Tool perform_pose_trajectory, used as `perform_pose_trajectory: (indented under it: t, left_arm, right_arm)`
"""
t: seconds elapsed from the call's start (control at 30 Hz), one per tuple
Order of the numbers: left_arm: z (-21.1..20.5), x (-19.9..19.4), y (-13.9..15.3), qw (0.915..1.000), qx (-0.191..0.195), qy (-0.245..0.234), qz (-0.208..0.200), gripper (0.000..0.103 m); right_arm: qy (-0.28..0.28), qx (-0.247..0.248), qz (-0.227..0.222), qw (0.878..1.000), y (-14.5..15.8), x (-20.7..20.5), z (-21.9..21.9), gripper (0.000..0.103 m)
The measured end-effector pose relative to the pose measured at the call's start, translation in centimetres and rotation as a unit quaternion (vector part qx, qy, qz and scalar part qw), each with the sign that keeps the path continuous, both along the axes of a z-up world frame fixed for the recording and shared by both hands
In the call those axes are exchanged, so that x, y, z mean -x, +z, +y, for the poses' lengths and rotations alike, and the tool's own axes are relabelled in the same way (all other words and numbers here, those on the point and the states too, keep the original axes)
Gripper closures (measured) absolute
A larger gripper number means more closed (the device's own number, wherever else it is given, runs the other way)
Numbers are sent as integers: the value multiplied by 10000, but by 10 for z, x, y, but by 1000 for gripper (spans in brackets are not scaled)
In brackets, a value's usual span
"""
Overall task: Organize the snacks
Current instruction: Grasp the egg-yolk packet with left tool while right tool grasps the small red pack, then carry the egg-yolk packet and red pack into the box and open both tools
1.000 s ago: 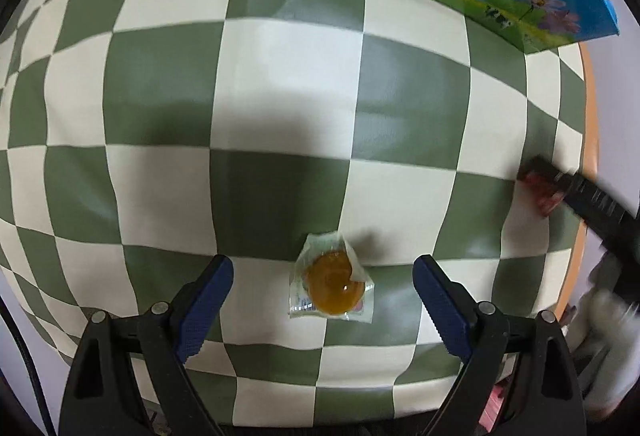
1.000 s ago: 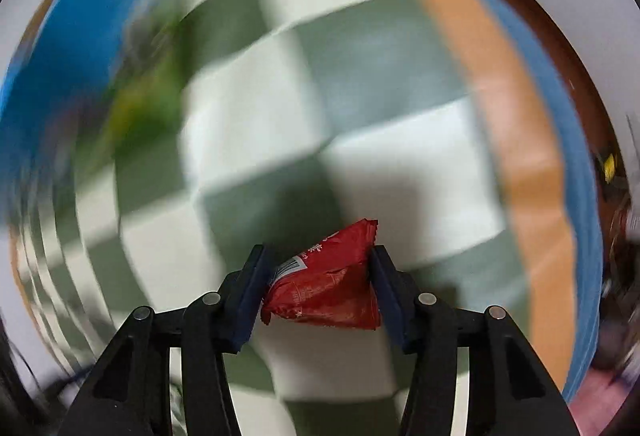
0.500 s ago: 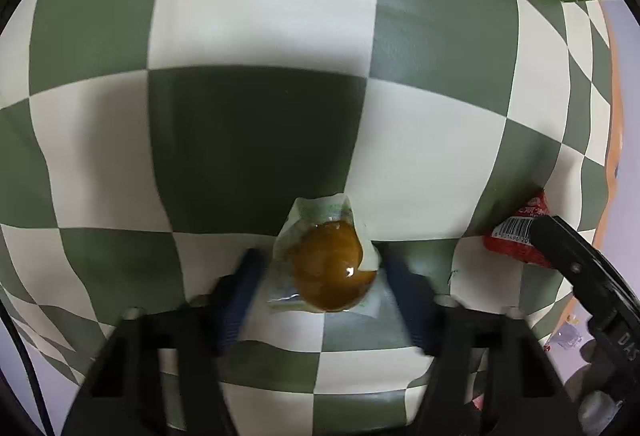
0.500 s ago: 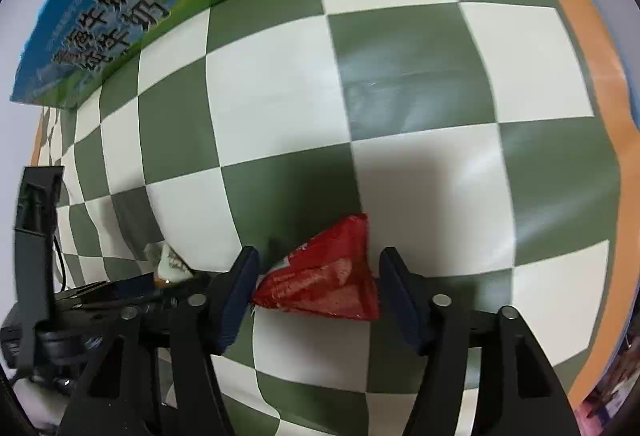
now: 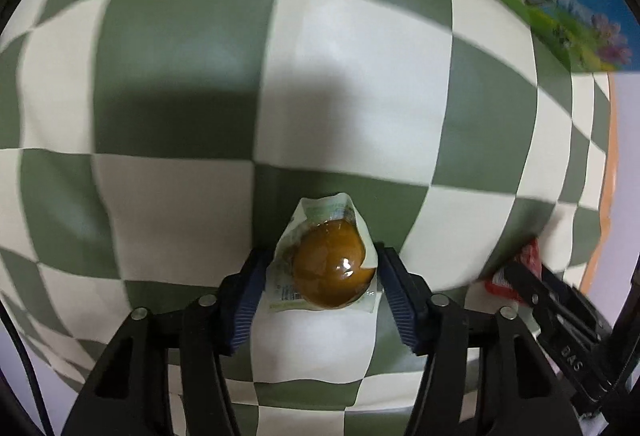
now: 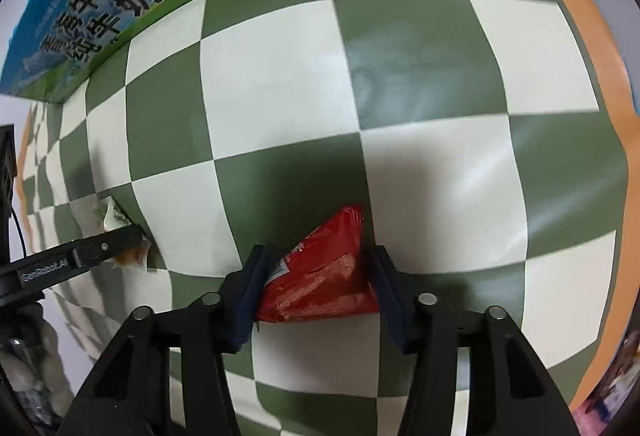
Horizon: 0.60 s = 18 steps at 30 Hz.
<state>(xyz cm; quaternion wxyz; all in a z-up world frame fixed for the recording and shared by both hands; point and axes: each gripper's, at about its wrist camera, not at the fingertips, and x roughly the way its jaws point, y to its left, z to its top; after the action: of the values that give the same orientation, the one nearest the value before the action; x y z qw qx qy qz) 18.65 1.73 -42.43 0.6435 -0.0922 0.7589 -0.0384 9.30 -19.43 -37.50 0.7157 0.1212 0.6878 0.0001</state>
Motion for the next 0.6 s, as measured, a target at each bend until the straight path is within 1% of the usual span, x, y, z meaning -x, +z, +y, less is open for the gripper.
perform_pose_trajectory:
  t: [0.07,0.23,0.27,0.3,0.33,0.43,0.53,0.57,0.6]
  left_arm:
    - [-2,2,-4,9999,100,-95,68,35]
    - [-11,4,-6,9996,6,-295,-4,35]
    - [-13,5,-6,9995,-34,-312,-36,36]
    - [-18,2,-4,9994,-137,-321,-73,45]
    - [-27,8,-5,9990,-235,-352,-118,45]
    - [-29,8,0,9986,-296,-377,-224,45]
    - [-32,13,5,9986,-296,-328,-291,45]
    - [-32,13,8,9987,-271,-301,-321,45]
    - [-29,13,10,9987,-228,-305,-332,45]
  right_arm:
    - [182,156,-23,9997,-1,-1,9,52]
    - [338,247,-65,9991,-1,0,17,52]
    - [348,254,-63,9991,-1,0,18,52]
    - [354,264,-70,9990,-1,0,18,52]
    - [365,269,-73,9989,-1,0,18,53]
    - [423,262,-102,9987,-1,0,21,56]
    - [468,210,-182,9985,2,2,31,58]
    - [469,185,-206,9985,2,2,43,58]
    - [456,143,-231,9986,4,2,45,59]
